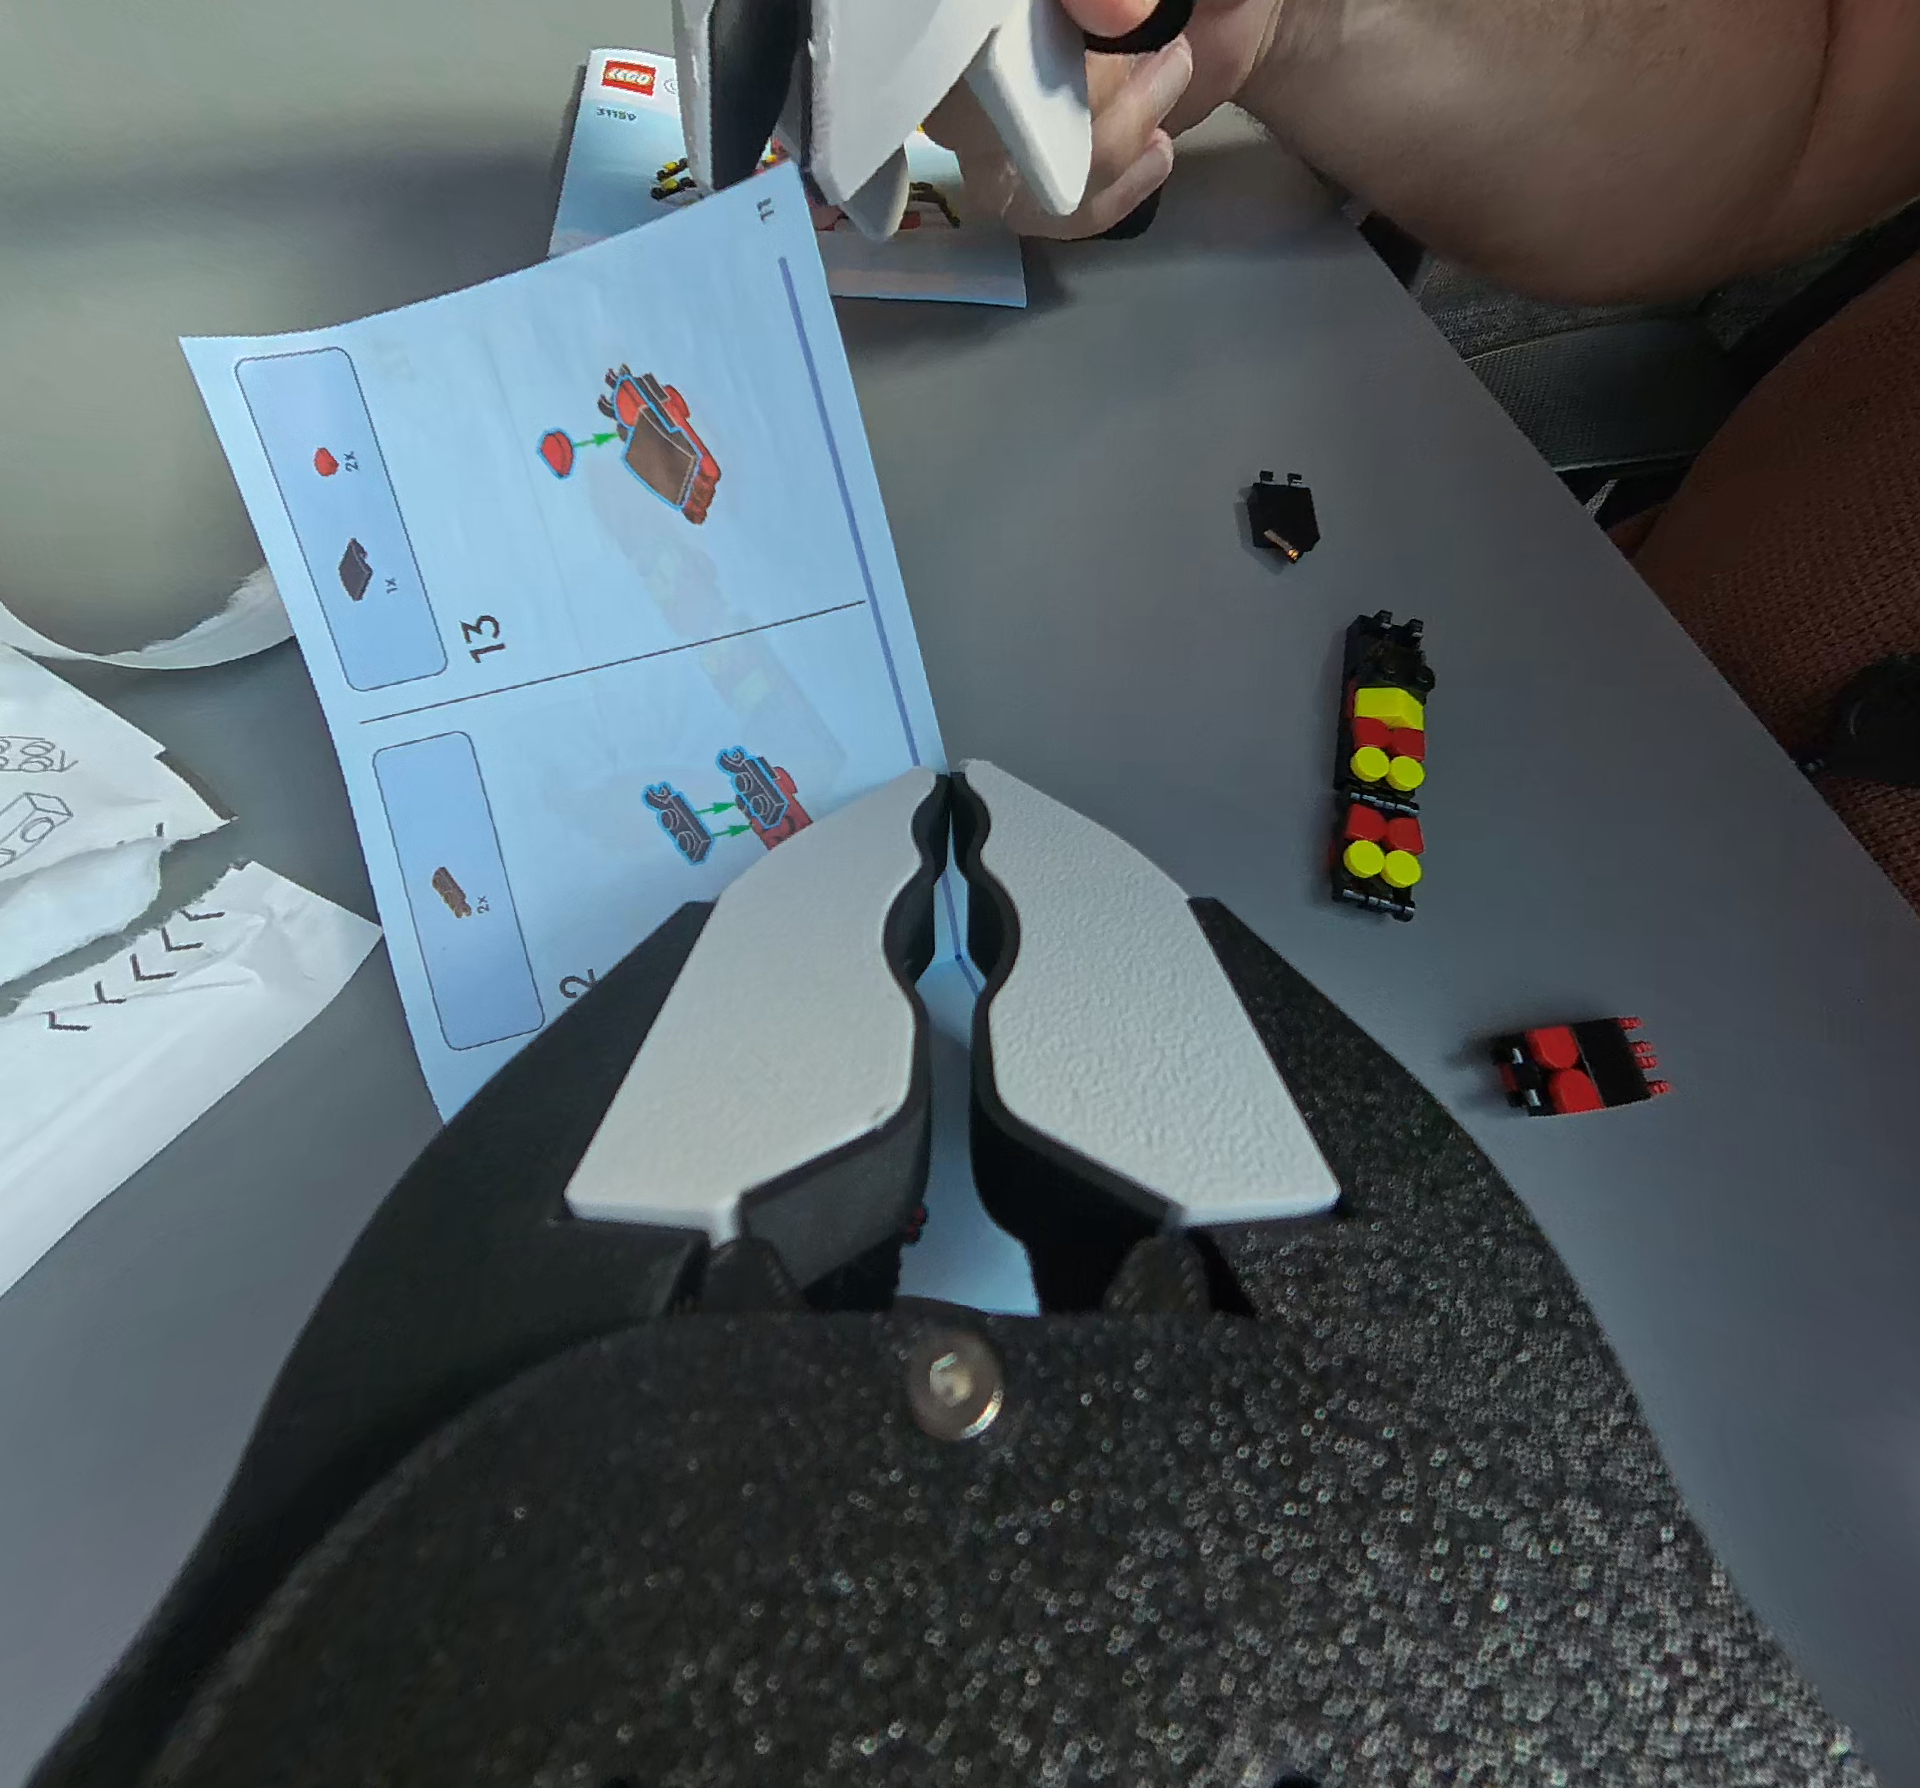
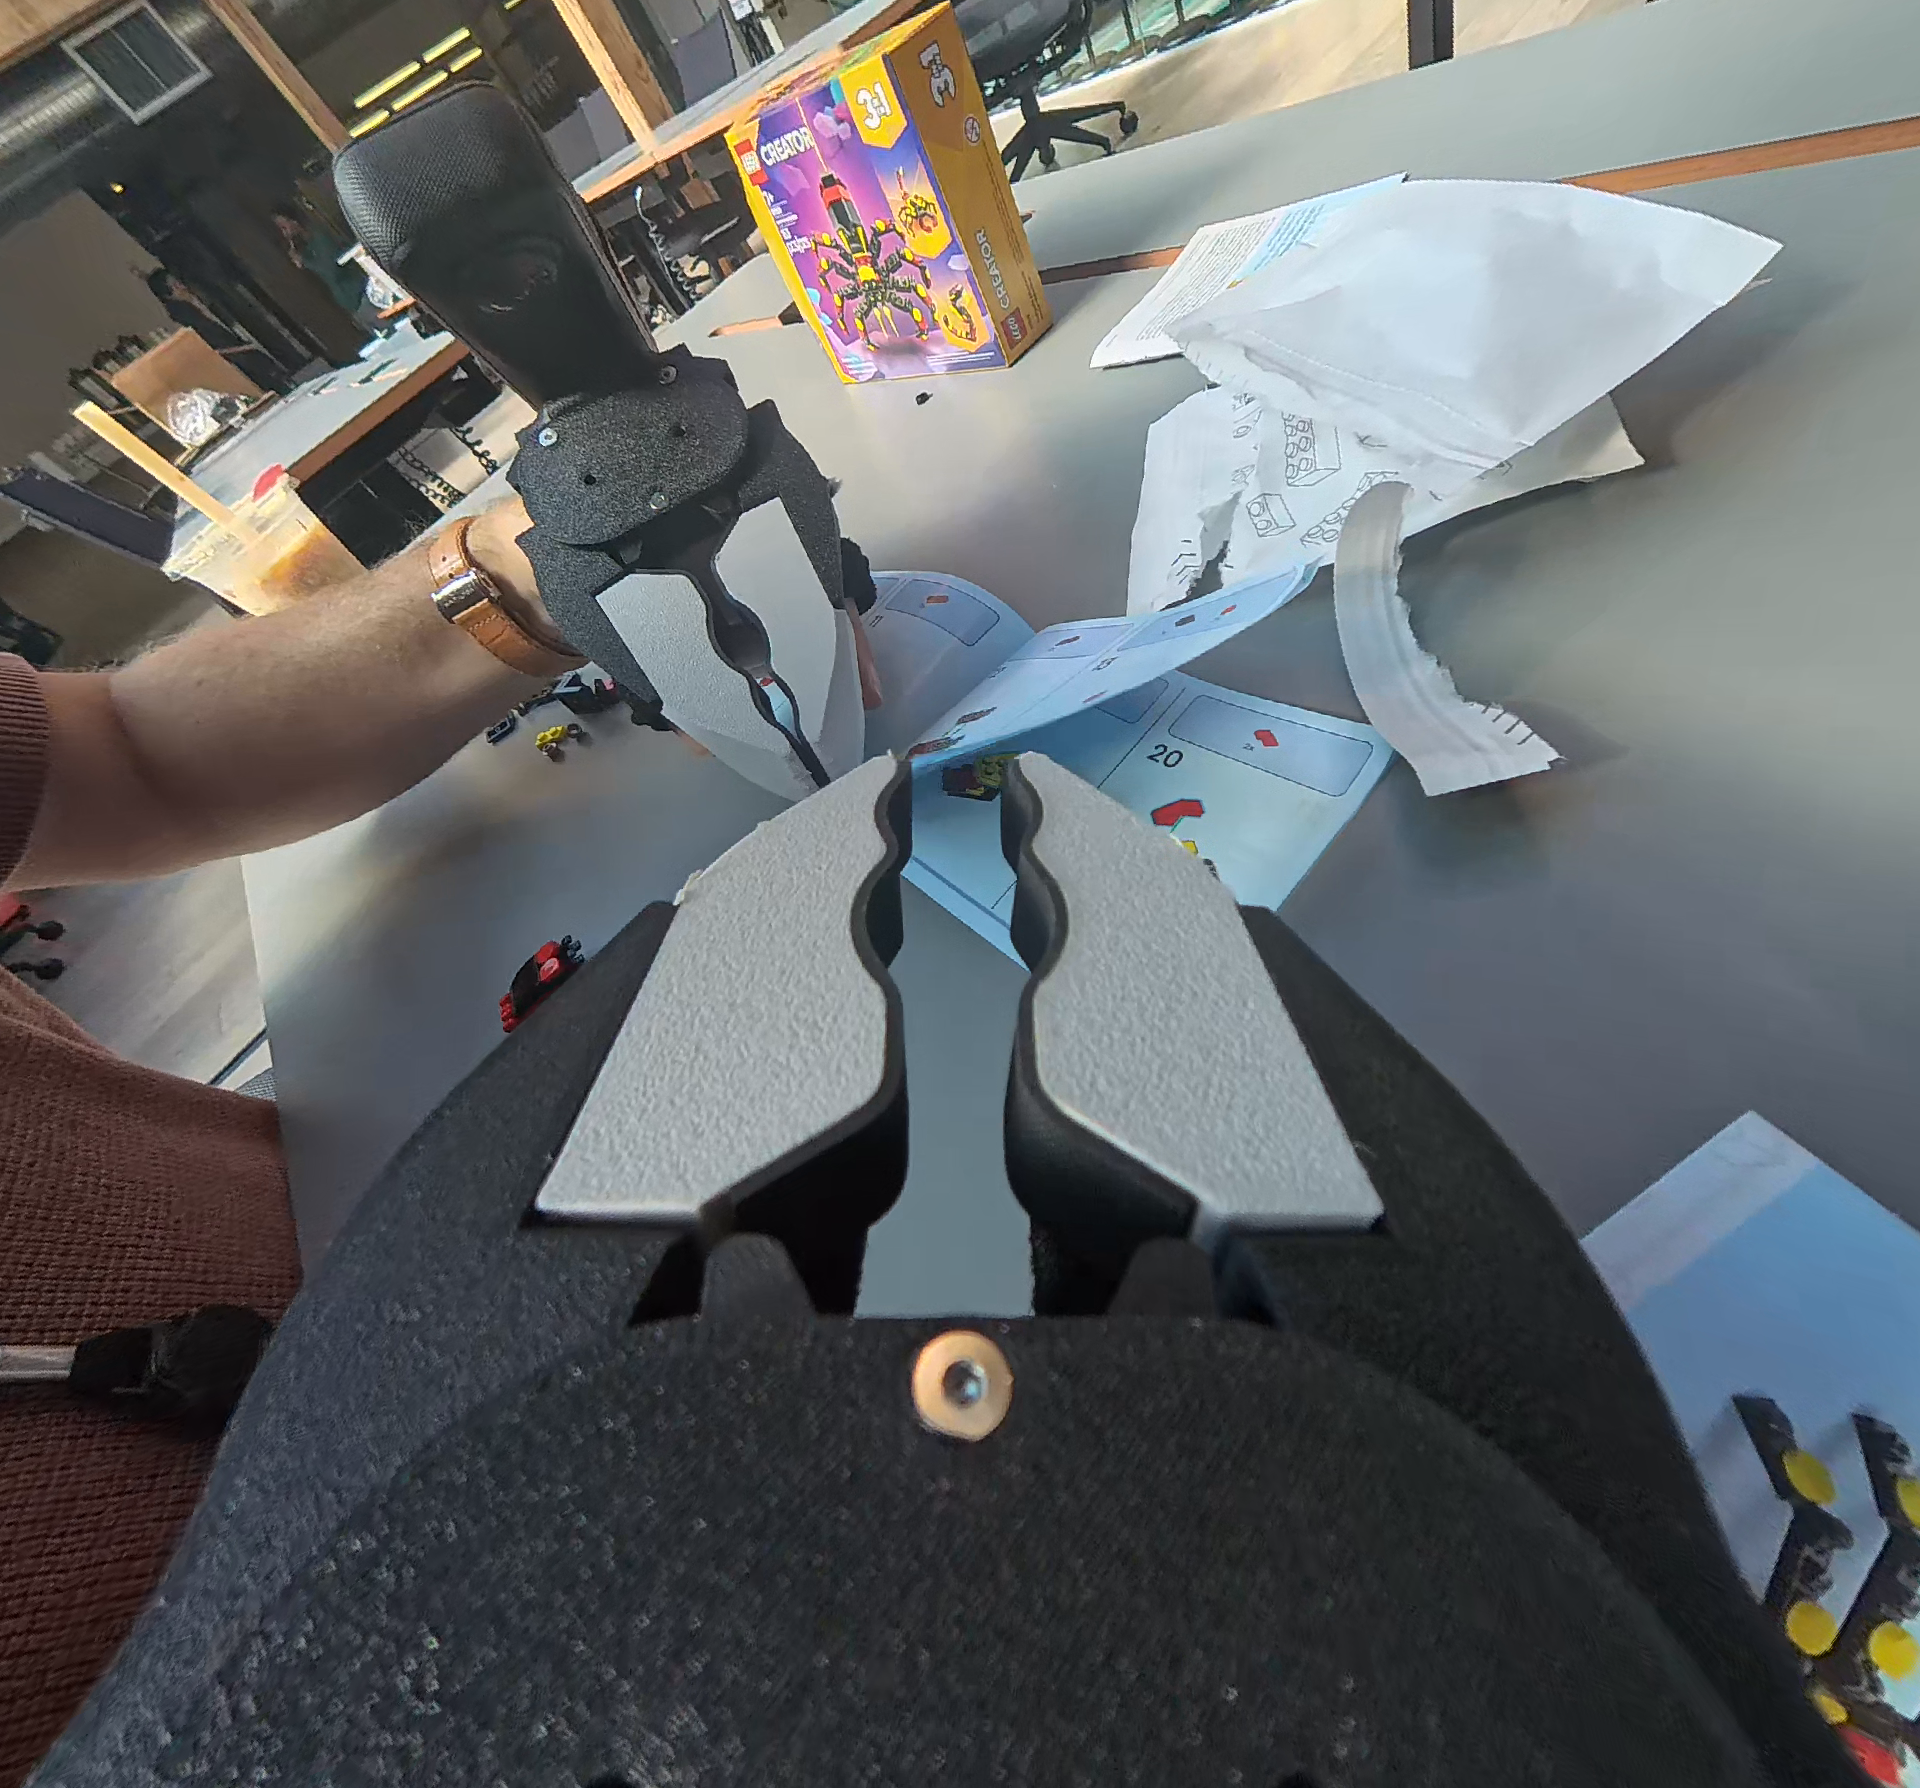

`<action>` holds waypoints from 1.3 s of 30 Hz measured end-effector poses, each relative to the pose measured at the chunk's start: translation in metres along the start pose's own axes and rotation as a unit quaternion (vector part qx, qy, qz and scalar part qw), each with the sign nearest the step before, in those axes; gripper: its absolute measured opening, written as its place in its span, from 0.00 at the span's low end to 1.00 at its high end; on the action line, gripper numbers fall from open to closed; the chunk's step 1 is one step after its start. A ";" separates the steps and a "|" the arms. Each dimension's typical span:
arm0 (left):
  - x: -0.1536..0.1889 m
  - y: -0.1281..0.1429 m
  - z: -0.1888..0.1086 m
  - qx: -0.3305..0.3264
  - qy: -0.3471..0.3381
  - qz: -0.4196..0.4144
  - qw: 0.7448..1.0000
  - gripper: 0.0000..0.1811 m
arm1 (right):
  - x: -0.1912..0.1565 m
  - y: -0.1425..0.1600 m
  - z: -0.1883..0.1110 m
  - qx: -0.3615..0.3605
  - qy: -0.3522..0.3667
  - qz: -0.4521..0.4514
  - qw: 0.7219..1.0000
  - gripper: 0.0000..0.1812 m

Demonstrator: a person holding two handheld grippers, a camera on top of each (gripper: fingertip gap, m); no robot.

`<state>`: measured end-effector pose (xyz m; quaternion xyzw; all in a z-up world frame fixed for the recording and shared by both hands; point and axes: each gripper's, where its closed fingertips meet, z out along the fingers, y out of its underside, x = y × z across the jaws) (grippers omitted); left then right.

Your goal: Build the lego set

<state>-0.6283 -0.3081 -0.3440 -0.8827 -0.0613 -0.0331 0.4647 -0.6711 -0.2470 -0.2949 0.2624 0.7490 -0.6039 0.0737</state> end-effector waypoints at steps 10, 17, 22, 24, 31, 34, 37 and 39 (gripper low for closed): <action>0.001 -0.001 0.000 0.001 0.001 0.002 1.000 0.00 | 0.004 0.001 0.001 -0.003 0.013 -0.003 1.000 0.08; 0.000 -0.001 0.000 0.003 0.000 0.002 1.000 0.00 | 0.001 -0.001 -0.003 -0.001 0.010 -0.008 1.000 0.08; 0.000 -0.002 0.000 0.006 0.003 0.002 1.000 0.00 | 0.001 0.000 -0.004 -0.002 0.012 -0.007 1.000 0.08; 0.001 -0.002 0.001 0.005 0.003 0.003 1.000 0.00 | 0.000 -0.002 -0.004 -0.001 0.011 -0.008 1.000 0.09; 0.002 -0.002 0.000 0.008 0.006 0.003 1.000 0.00 | 0.001 -0.002 -0.003 -0.006 0.016 -0.013 1.000 0.08; 0.001 -0.004 0.000 0.009 0.005 0.004 1.000 0.00 | 0.002 -0.002 -0.002 -0.007 0.016 -0.012 1.000 0.08; 0.001 -0.004 0.000 0.010 0.006 0.004 1.000 0.00 | 0.001 -0.001 -0.002 -0.009 0.016 -0.015 1.000 0.08; 0.002 -0.004 0.000 0.010 0.007 0.004 1.000 0.00 | 0.001 -0.002 -0.003 -0.007 0.017 -0.015 1.000 0.08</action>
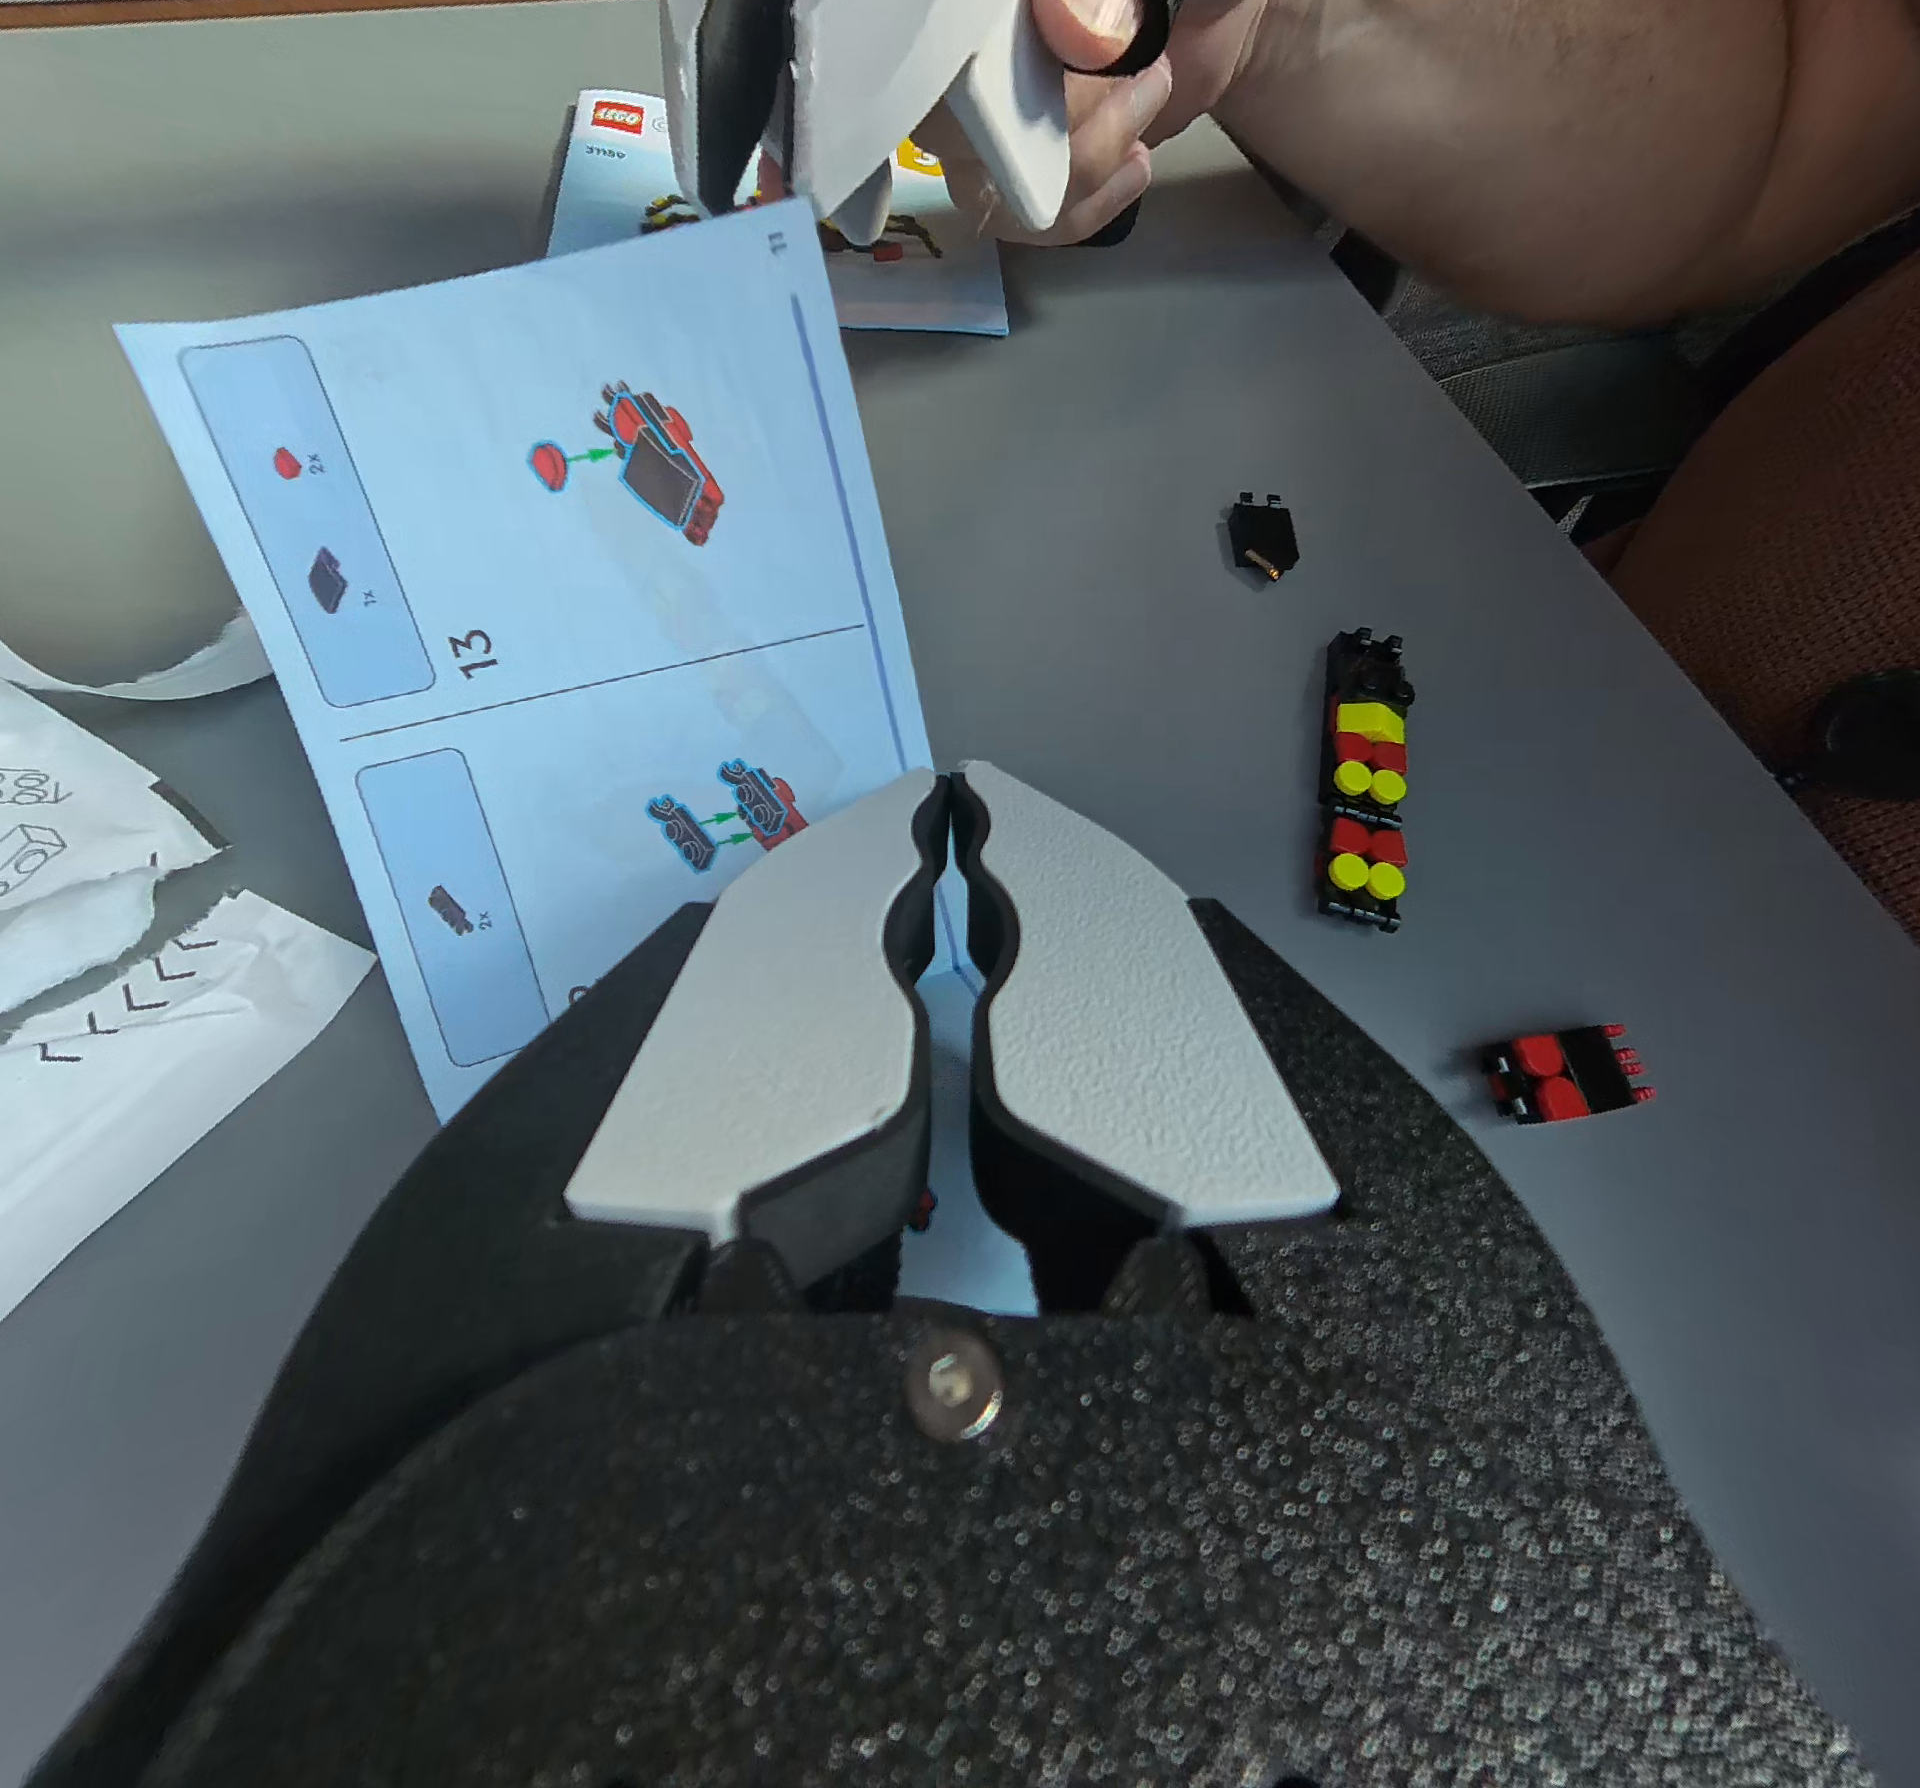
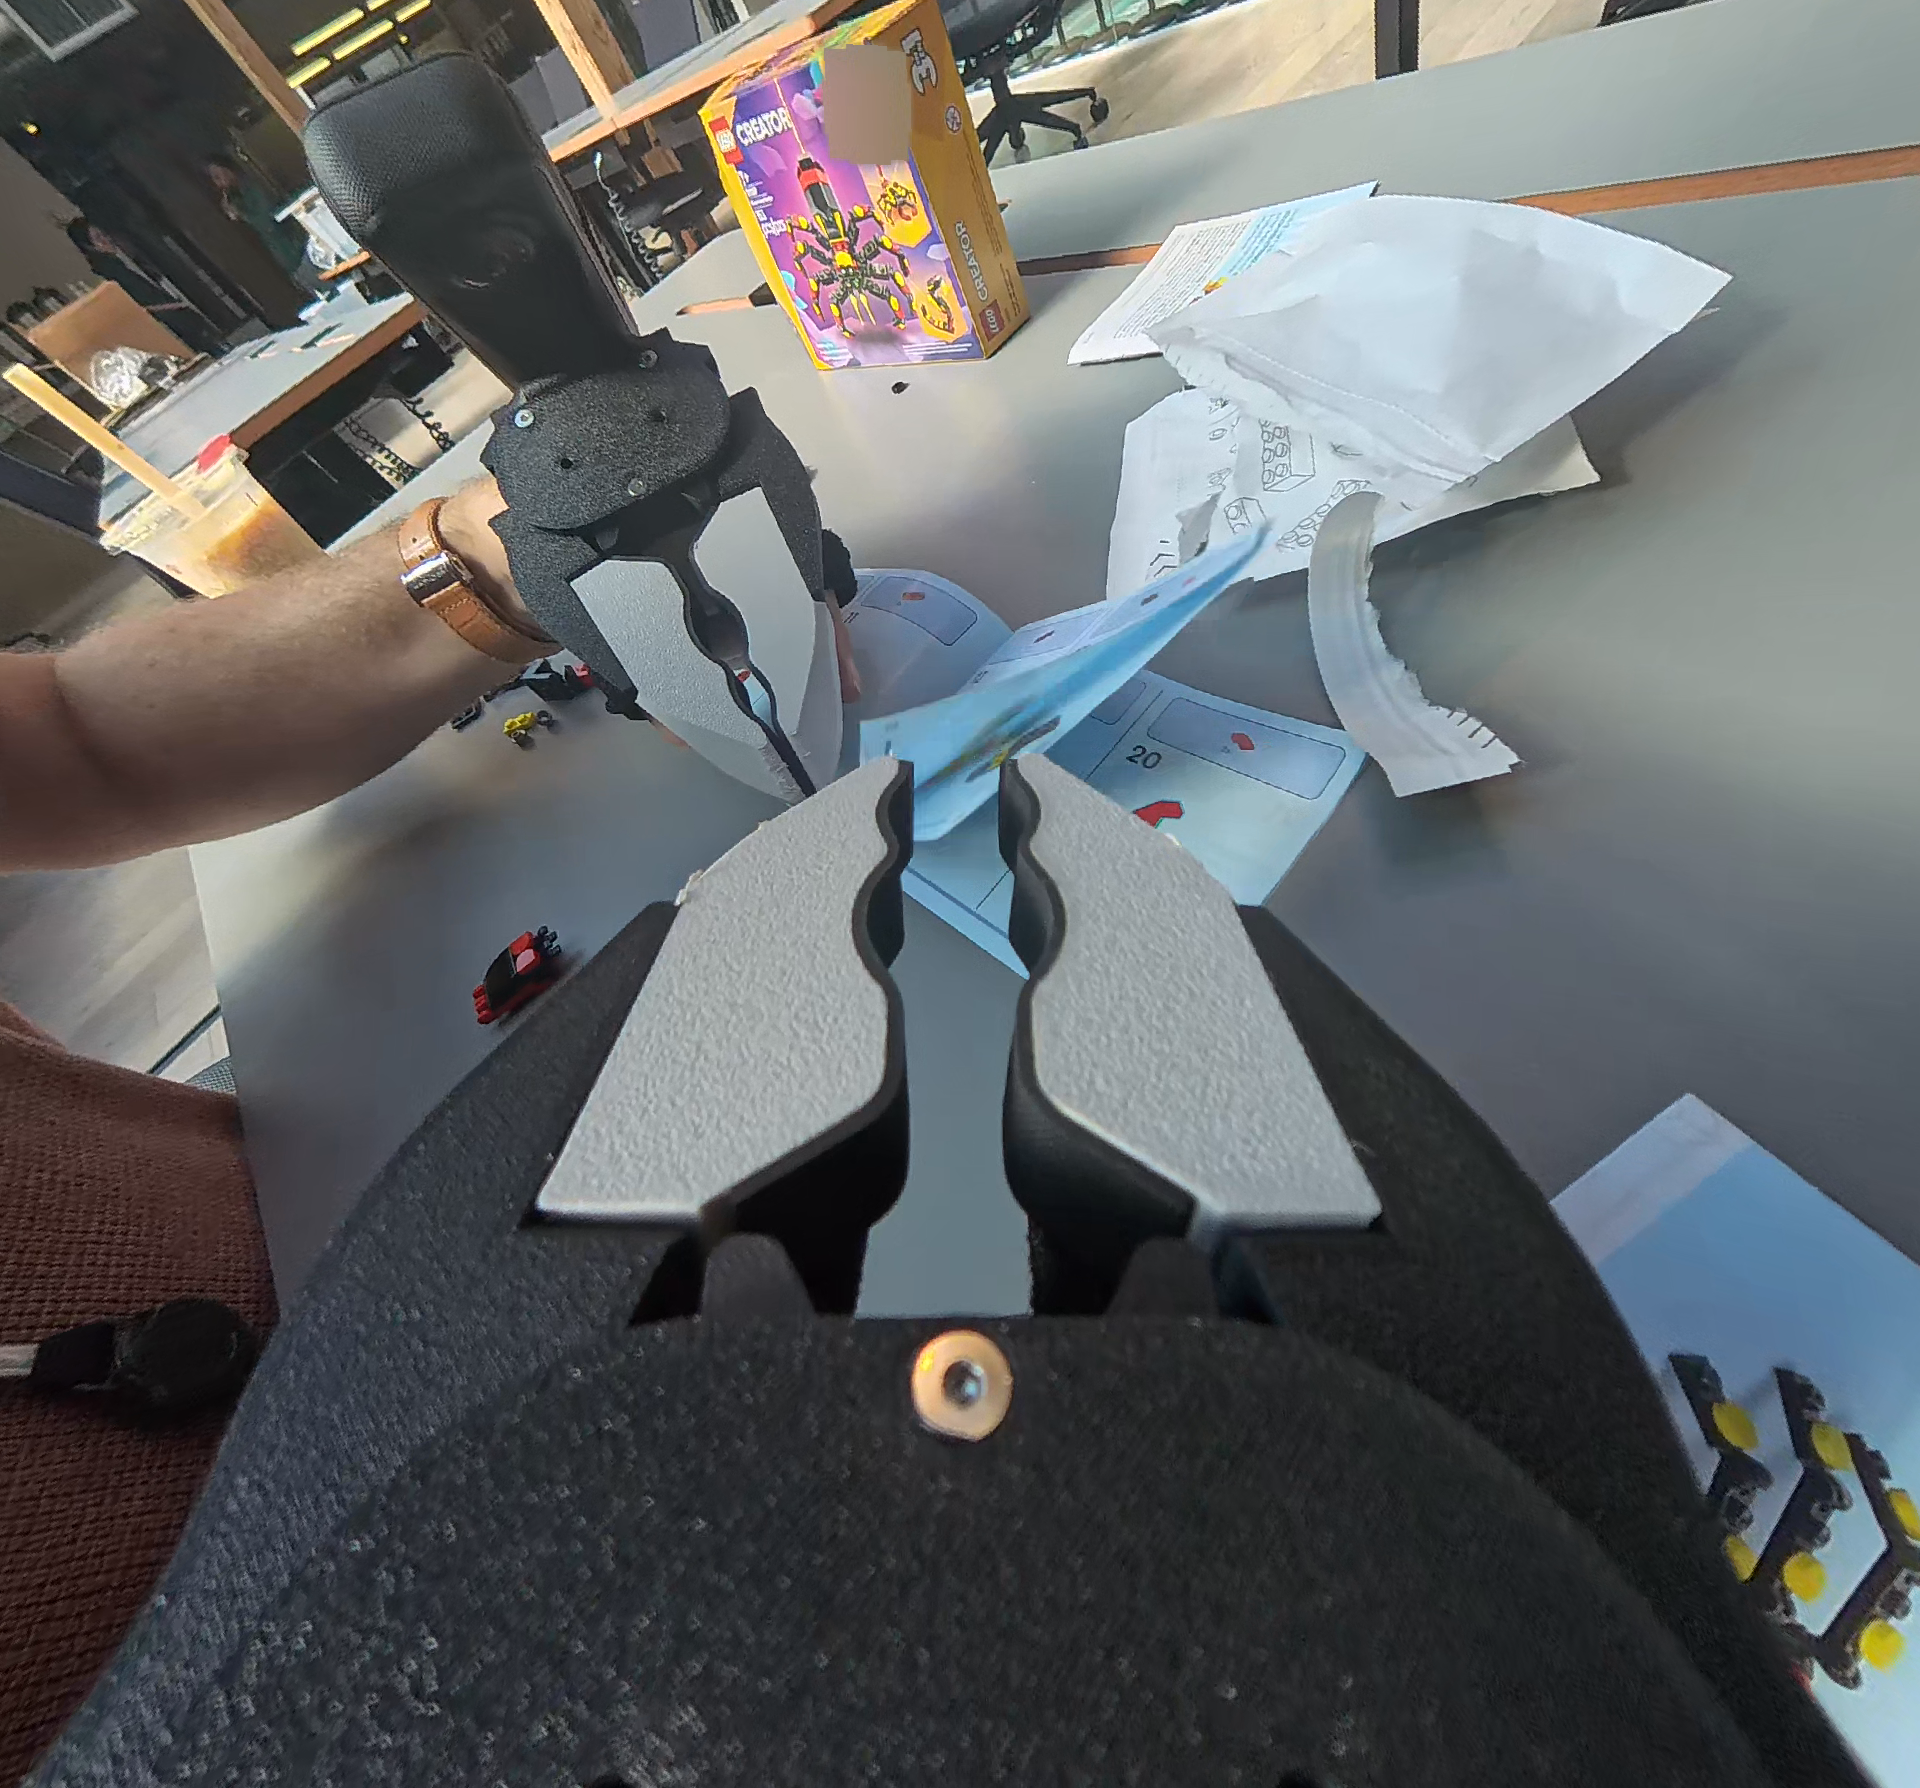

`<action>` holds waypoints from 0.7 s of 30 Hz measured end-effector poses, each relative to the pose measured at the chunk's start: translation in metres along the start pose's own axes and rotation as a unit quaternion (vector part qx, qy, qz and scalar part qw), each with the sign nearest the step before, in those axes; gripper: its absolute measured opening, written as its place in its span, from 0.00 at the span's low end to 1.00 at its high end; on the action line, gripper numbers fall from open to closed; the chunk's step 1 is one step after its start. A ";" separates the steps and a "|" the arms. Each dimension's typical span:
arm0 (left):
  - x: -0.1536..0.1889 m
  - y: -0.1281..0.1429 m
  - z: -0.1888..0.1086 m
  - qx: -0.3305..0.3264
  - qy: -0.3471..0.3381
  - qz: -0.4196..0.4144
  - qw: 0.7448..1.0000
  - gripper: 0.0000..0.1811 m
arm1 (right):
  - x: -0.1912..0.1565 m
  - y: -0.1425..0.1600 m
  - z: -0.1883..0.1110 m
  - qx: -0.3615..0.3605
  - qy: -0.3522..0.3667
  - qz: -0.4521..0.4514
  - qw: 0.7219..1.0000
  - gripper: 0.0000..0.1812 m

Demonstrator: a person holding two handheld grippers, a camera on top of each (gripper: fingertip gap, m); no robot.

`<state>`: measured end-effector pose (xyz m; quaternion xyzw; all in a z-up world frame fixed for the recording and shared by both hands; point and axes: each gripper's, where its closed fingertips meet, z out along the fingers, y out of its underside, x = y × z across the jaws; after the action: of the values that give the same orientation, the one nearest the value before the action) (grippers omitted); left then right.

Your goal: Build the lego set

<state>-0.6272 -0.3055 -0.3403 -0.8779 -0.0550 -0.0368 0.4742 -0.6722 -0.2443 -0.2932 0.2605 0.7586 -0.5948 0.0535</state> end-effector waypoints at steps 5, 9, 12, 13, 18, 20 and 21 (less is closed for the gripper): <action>0.000 0.000 0.000 0.002 0.001 -0.001 1.000 0.00 | 0.003 0.003 0.000 -0.010 0.008 -0.002 1.000 0.08; -0.003 -0.001 -0.001 0.004 -0.011 -0.001 1.000 0.00 | 0.015 0.016 0.001 -0.051 0.045 -0.019 0.998 0.08; -0.020 -0.006 -0.001 -0.025 -0.083 0.017 0.996 0.01 | 0.038 0.034 -0.008 -0.109 0.107 -0.051 0.987 0.09; -0.026 -0.006 0.002 -0.050 -0.108 0.033 0.992 0.04 | 0.042 0.039 -0.011 -0.119 0.112 -0.048 0.985 0.09; -0.025 0.020 0.021 -0.212 -0.095 0.056 0.971 0.16 | 0.041 0.047 -0.019 -0.130 0.115 -0.041 0.984 0.09; -0.022 0.025 0.014 -0.226 -0.088 0.059 0.968 0.17 | 0.037 0.051 -0.021 -0.137 0.115 -0.047 0.983 0.09; -0.020 0.023 0.012 -0.219 -0.090 0.055 0.970 0.17 | 0.034 0.053 -0.021 -0.140 0.111 -0.049 0.983 0.09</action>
<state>-0.6440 -0.3089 -0.3683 -0.9618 -0.0391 0.0572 0.2650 -0.6720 -0.2048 -0.3471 0.2778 0.8475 -0.4516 -0.0241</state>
